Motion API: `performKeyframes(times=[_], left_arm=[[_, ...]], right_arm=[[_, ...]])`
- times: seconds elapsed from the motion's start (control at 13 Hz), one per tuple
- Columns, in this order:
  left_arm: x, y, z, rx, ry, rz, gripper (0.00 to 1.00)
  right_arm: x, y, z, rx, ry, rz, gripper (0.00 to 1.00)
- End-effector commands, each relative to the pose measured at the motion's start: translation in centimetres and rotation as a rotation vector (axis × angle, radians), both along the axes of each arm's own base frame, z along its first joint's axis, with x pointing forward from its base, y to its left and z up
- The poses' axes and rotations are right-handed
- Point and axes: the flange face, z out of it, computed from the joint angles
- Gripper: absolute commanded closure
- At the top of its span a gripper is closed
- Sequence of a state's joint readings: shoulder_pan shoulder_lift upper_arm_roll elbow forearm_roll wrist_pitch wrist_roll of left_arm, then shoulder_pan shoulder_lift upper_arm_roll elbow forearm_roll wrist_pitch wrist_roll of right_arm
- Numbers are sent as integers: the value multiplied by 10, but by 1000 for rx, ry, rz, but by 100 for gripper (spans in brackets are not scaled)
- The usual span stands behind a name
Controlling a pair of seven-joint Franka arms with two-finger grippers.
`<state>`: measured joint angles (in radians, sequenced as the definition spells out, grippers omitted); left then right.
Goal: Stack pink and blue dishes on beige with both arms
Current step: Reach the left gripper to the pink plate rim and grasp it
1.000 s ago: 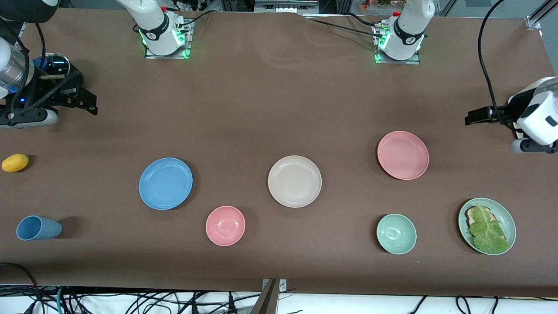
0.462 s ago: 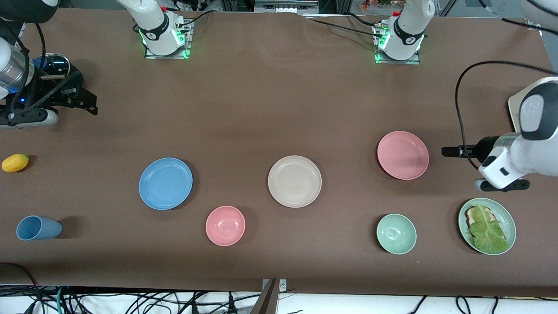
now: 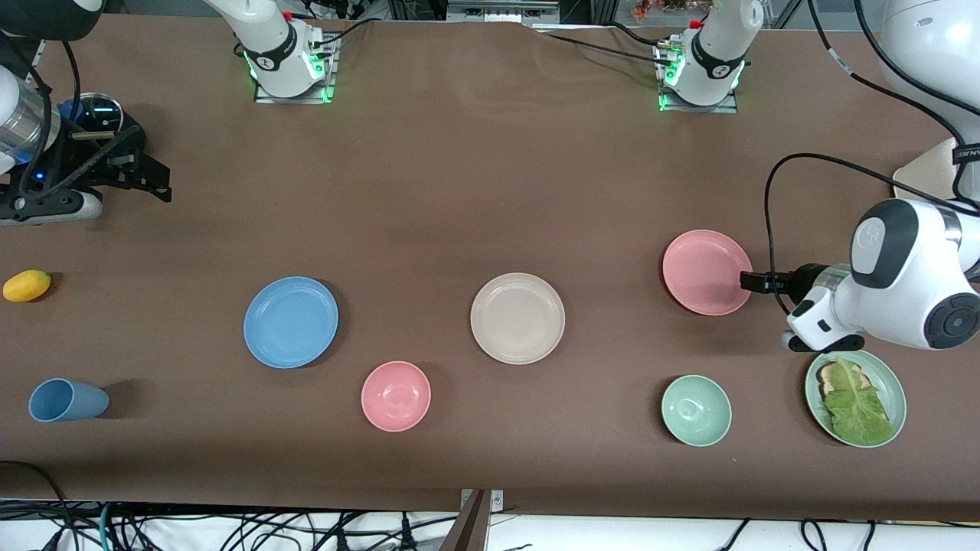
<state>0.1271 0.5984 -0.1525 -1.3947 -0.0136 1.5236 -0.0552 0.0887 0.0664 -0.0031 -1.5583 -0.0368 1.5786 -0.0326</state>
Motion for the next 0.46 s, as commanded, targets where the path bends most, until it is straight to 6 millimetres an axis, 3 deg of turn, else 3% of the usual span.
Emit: performKeyframes(times=[0.0,0.23,0.38], left_arm=[[5,26,-25,-7,-47,32,0],[-8,39,-50,-43,-111,-5,0],[-32,48,-56,-42,-188,-10,0]], right_arm=[[0,-1,5,9,0,-16,0],[0,-1,5,9,0,-16,0],[0,-1,5,9,0,-16,0]])
